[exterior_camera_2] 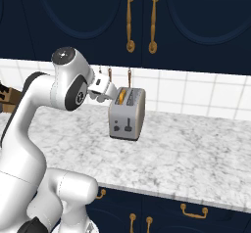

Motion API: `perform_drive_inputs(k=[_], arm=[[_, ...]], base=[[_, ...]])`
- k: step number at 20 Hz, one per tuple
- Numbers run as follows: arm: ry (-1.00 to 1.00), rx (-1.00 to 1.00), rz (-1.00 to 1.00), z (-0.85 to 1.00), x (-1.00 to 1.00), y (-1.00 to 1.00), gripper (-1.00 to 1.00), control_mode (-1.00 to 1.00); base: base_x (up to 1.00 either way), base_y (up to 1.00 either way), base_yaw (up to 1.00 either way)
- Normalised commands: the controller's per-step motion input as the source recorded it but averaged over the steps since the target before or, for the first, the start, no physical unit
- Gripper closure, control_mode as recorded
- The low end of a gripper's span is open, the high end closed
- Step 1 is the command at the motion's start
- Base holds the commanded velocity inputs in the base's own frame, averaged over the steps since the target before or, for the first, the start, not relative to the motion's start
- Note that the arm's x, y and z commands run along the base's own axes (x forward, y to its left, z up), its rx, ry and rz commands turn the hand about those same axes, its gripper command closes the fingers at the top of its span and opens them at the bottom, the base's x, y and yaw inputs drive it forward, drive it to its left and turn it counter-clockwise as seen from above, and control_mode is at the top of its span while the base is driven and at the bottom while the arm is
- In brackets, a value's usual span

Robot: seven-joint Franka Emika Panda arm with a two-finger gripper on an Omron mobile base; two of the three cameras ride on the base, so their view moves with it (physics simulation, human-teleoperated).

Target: Start the toaster. Once the lever pops up, take the bread to the plate on the dining counter.

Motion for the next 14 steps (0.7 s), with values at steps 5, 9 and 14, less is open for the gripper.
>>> perform_drive_inputs(k=[5, 9, 14], arm=[[0.0, 0.0, 0.0, 0.0, 0.0, 0.0, -1.0, -1.0], [0.0, 0.0, 0.0, 0.0, 0.0, 0.0, -1.0, -1.0], [0.0, 0.0, 0.0, 0.0, 0.0, 0.0, -1.0, -1.0]], base=[[0.0, 0.0, 0.0], [0.0, 0.0, 0.0], [0.0, 0.0, 0.0]])
